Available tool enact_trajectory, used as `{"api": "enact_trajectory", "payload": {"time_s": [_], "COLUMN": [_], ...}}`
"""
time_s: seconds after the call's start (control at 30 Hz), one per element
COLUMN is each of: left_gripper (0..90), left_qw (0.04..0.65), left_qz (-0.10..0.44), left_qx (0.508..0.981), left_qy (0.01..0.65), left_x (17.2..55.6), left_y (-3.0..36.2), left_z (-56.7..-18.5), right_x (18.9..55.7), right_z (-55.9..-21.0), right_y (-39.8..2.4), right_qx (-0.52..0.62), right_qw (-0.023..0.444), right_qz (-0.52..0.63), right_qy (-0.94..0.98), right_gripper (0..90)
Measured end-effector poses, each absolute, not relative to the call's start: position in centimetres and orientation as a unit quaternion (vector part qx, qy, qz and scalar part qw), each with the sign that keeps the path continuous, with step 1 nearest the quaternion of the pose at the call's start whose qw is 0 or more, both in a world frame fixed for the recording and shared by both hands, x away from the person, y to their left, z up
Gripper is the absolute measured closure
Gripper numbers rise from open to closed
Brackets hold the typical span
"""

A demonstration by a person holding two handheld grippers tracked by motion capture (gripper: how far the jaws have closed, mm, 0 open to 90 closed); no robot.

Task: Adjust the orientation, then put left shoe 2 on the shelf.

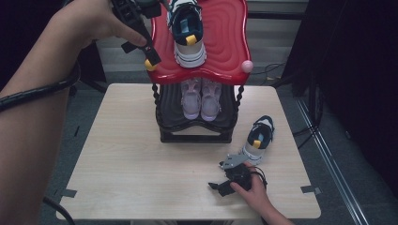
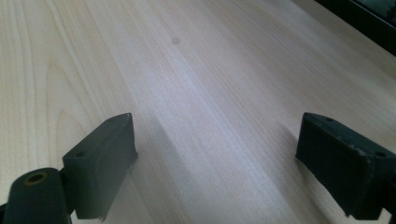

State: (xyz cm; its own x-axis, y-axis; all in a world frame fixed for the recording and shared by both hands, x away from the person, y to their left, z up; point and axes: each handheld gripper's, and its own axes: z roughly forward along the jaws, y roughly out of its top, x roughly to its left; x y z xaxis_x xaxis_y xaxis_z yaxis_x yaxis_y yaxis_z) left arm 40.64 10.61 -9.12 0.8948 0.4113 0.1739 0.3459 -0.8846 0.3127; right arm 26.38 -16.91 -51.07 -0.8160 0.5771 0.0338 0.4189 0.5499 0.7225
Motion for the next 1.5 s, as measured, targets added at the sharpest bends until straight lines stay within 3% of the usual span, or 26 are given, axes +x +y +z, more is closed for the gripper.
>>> {"api": "enact_trajectory", "payload": {"time_s": [0.93, 1.5], "left_gripper": [26.0, 25.5], "left_qw": [0.165, 0.189], "left_qz": [0.082, 0.036], "left_qx": [0.954, 0.948], "left_qy": [0.236, 0.253], "left_x": [37.8, 36.7], "left_y": [17.2, 18.5], "left_z": [-15.2, -24.2], "right_x": [26.4, 26.4], "right_z": [-51.1, -51.0], "right_y": [-16.9, -16.9], "right_qx": [0.285, 0.286], "right_qw": [0.105, 0.104], "right_qz": [0.379, 0.378], "right_qy": [0.874, 0.874], "right_gripper": [11.0, 11.0]}}
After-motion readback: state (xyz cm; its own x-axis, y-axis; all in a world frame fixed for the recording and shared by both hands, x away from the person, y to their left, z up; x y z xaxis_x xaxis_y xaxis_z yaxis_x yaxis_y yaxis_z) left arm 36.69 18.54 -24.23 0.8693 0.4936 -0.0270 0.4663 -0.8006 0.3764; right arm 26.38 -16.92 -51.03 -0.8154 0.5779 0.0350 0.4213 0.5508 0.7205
